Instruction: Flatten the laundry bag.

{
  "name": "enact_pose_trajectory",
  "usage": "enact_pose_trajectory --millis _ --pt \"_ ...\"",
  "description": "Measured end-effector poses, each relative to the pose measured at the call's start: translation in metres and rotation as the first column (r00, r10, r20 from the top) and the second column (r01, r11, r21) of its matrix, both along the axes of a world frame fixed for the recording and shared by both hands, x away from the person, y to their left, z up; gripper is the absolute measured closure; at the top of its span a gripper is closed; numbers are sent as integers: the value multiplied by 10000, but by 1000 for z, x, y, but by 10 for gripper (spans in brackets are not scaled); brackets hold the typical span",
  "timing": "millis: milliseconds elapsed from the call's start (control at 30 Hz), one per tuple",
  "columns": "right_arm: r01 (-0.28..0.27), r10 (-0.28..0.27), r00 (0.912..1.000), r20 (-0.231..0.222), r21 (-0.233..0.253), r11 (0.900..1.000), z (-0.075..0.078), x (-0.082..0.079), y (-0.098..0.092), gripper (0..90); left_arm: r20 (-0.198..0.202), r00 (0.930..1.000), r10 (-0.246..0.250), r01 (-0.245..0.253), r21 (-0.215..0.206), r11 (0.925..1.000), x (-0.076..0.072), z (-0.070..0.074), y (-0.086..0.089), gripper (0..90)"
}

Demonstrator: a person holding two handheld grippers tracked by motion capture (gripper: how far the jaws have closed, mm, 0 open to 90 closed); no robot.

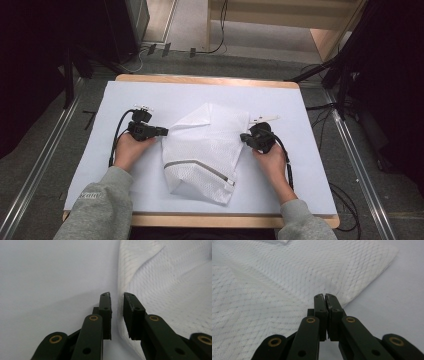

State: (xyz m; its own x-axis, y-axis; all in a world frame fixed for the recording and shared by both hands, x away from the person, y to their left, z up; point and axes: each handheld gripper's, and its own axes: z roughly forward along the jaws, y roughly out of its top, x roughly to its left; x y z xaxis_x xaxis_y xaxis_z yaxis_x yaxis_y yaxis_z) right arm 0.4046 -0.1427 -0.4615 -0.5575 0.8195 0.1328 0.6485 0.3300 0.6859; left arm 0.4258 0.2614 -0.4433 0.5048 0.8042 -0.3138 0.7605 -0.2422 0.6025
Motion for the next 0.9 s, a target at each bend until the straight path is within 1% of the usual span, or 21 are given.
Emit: enact_pose_trajectory --millis 33,100,167,200,267,300,333,400,467,533,567,633,700,767,867,900 --pt "-38 38 9999 97 34 10000 2 -2 1 871 52 10000 -57 57 -81 10000 0 4 0 790" --pt "-116 112 9996 278 155 9998 7 -5 1 867 224 9993 -282 287 -188 9994 1 11 -5 820" --pt "-200 191 9994 276 293 9994 10 -8 2 876 257 9978 -616 619 -144 9980 4 12 -13 859" --pt "-309 300 9992 265 339 9989 10 -10 3 879 174 9973 -720 724 -209 9972 6 11 -19 876" --pt "-322 316 9992 227 282 9991 11 -13 6 884 30 9949 -1005 1005 -178 9948 8 8 -29 896" --pt "-329 322 9992 247 283 9991 11 -14 6 883 -28 9922 -1249 1249 -86 9921 9 4 -36 900" --pt "-327 318 9991 264 322 9989 12 -15 6 882 -77 9904 -1381 1381 -35 9904 10 2 -40 900" --pt "-261 246 9990 381 389 9989 13 -17 5 869 -87 9895 -1440 1440 -1 9896 13 -3 -46 900" --pt "-182 161 9991 385 571 9982 13 -16 3 812 -49 9899 -1419 1420 278 9895 18 -9 -50 900" --pt "-206 189 9995 265 624 9978 11 -17 2 797 -135 9908 -1346 1351 418 9900 24 -14 -52 900" --pt "-190 178 9996 206 591 9981 11 -18 3 781 -66 9911 -1331 1332 274 9907 26 -15 -52 900" --pt "-264 251 9994 218 616 9978 11 -20 3 762 114 9931 -1168 1163 395 9924 29 -15 -51 878" --pt "-360 344 9991 250 680 9970 11 -24 5 762 412 9956 -846 828 437 9956 33 -14 -48 847" --pt "-462 447 9987 243 652 9968 11 -28 6 761 388 9981 -473 461 330 9984 37 -15 -43 847" --pt "-582 570 9982 194 637 9963 11 -32 9 759 306 9994 -190 183 221 9996 42 -15 -33 841" --pt "-596 587 9982 151 682 9959 11 -34 10 755 296 9996 13 -14 27 10000 43 -15 -30 839"
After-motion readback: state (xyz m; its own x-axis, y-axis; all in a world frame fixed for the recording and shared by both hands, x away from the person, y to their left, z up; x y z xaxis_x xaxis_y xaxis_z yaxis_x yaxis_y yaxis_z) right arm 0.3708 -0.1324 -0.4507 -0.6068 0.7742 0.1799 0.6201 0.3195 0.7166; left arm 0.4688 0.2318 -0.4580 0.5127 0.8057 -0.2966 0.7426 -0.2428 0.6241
